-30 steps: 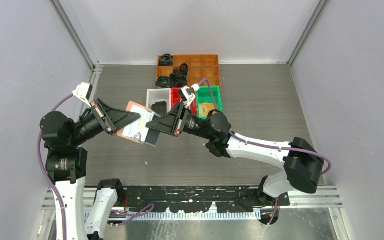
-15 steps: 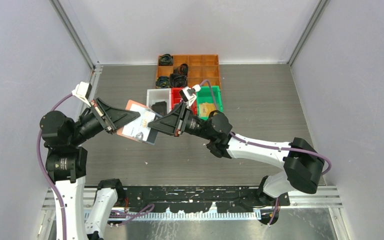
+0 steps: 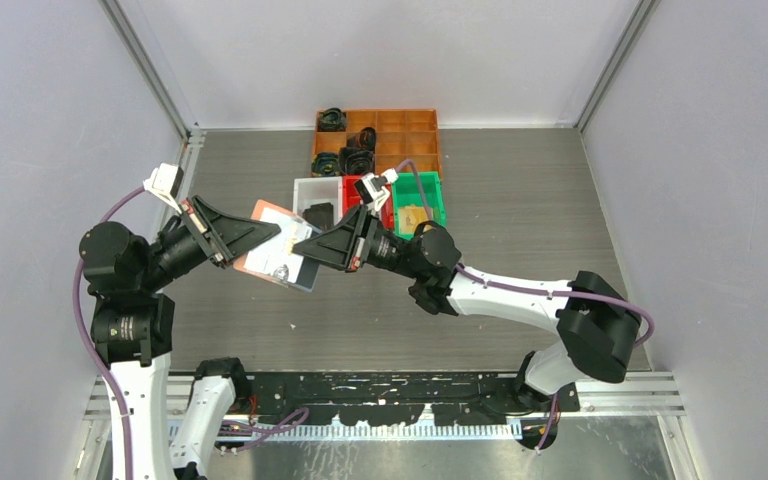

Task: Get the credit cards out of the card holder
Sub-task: Remove the credit card from the card holder, then place the credit card in the storage box.

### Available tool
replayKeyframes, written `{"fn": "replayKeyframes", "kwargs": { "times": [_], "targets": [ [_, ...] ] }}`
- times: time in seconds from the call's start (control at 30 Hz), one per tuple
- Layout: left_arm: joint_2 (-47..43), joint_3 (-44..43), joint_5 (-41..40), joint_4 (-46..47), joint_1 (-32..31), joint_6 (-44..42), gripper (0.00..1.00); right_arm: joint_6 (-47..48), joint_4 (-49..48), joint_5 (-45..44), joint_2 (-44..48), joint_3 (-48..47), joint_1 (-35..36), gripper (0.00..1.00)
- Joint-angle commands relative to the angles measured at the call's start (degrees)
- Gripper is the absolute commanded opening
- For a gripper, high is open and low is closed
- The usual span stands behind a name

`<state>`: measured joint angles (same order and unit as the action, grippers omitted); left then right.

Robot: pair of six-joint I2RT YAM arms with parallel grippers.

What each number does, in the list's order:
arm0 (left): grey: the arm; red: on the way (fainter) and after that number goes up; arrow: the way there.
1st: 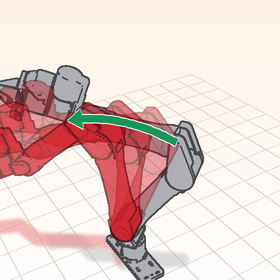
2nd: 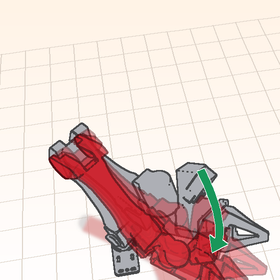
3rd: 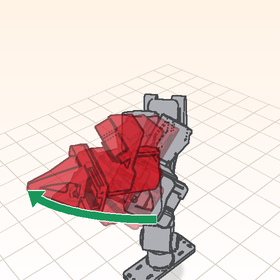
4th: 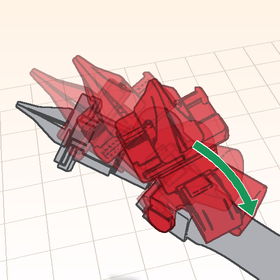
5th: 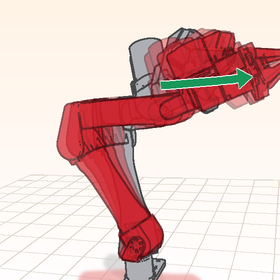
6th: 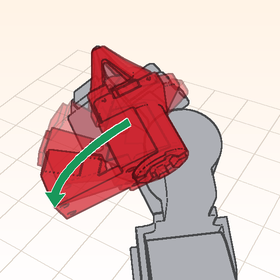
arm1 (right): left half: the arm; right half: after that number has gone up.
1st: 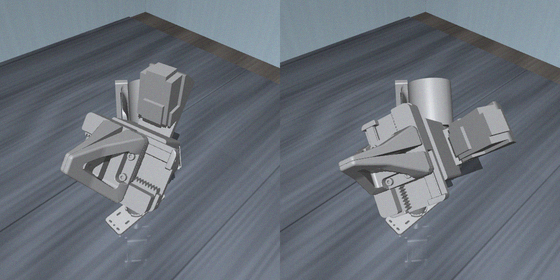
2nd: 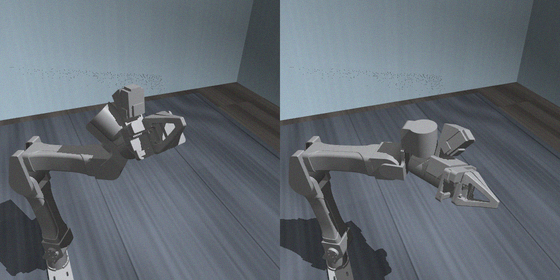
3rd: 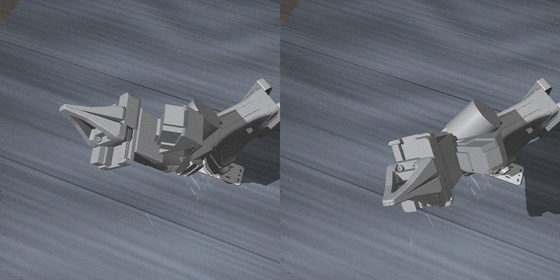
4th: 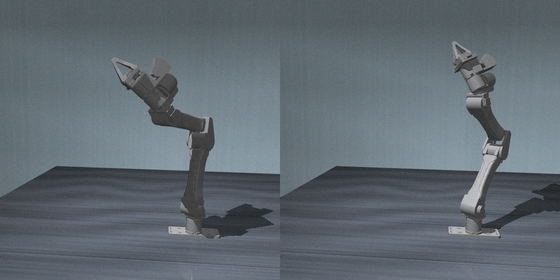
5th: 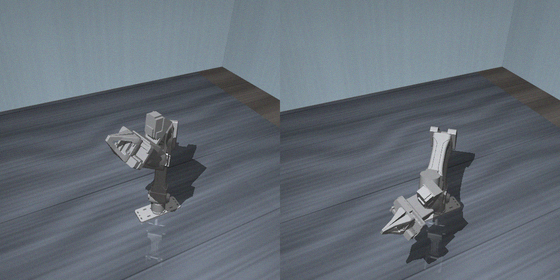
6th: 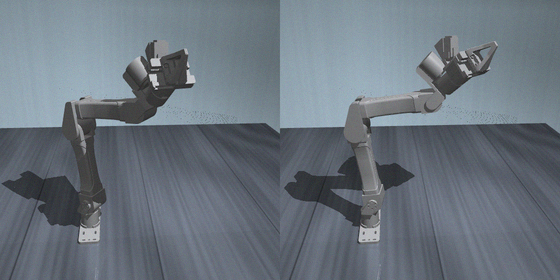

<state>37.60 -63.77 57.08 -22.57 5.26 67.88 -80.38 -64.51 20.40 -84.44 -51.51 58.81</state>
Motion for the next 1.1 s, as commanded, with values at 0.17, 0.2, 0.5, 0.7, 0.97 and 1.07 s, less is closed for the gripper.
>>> {"fn": "replayKeyframes", "kwargs": {
  "times": [0.17, 0.2, 0.5, 0.7, 0.97, 1.07],
  "targets": [
    [0.0, -3.9, 0.2, 4.2, 0.0, -0.8, 0.0, 4.0, 1.7, -0.5, 8.0, 5.2, -1.2, 0.02],
    [0.0, -3.9, 0.2, 4.2, 0.0, -0.9, 0.0, 4.7, 2.8, -0.2, 8.5, 5.1, -1.3, 0.01],
    [0.1, -8.8, -0.8, -4.6, 0.0, -15.4, 0.0, 8.7, 25.3, 8.9, 20.1, 4.4, -15.5, 0.01],
    [0.4, -9.9, -3.6, -13.6, 0.0, -27.1, 0.0, 37.8, 72.1, -1.2, 22.0, -10.3, -20.0, 0.01],
    [1.0, -9.5, -0.8, -17.6, -0.1, -29.9, 0.0, 52.9, 90.7, -11.3, 0.4, -28.2, -22.4, 0.0],
    [1.2, -10.3, 0.2, -18.5, 0.0, -30.0, 0.0, 55.9, 93.3, -13.5, -8.2, -35.6, -23.1, 0.01]
  ]
}}
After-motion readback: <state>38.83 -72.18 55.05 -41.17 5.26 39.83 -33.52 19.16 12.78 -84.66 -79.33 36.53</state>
